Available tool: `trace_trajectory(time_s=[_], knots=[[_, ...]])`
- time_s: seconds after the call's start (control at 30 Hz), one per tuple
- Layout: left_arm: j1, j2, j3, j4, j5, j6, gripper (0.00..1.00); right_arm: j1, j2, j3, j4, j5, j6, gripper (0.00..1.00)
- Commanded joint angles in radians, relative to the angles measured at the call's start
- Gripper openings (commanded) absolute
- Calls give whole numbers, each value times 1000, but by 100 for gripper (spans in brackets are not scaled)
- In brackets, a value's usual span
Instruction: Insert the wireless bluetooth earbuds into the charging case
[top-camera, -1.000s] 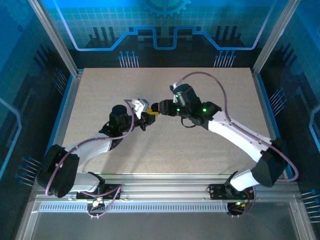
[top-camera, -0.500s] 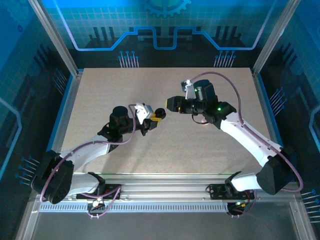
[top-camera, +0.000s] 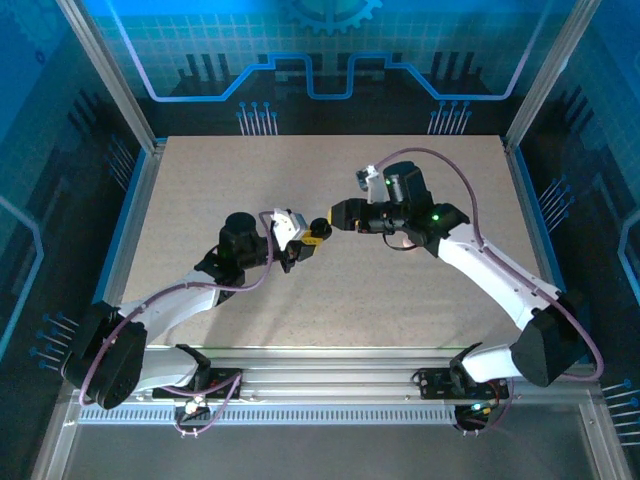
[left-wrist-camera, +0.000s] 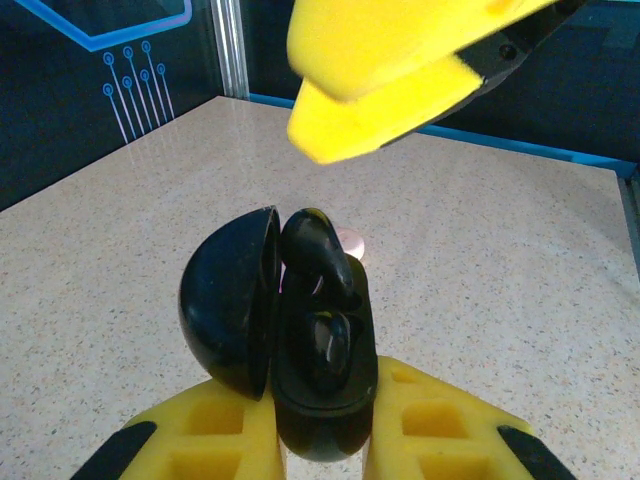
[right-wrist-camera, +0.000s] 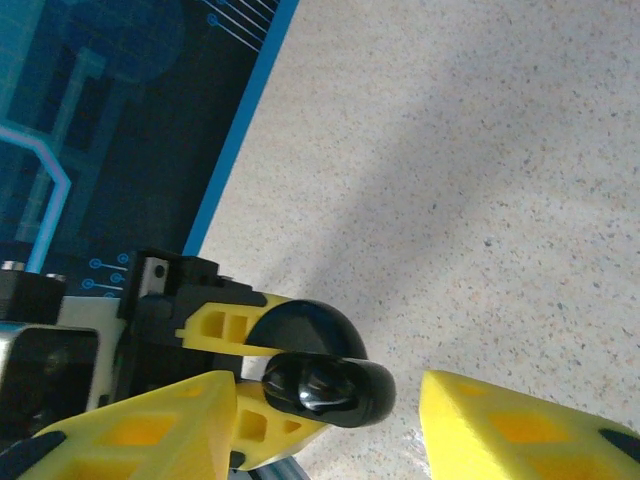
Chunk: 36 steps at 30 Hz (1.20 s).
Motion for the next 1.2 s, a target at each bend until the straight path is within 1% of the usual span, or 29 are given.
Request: trace_trajectory(time_s=[0.0,0.33,0.6,0.63,0.7,0.83,1.03,1.17], knots=[[-8,-29,23,10,26,22,15,11,20,-8,-37,-7,-20,51],[-9,-32,29,2,25,29,15,41,57,18,-86,20,-47,49],[-9,-28,29,2,16,28,15,41,36,18,-107,48,-47,47],[-8,-27,30,3,15,28,15,40,30,19,-105,48,-45,47],[-9,-23,31,4,14,28,15,40,15,17,-96,47,-41,51],[-9,-17,29,5,14,29,15,34,-14,21,-67,29,-32,54],[-9,-20,28,8,16,30,15,32,-4,44,-62,12,-25,54],[-9,-23,29,11,18,29,15,31,14,52,-72,24,-20,54]])
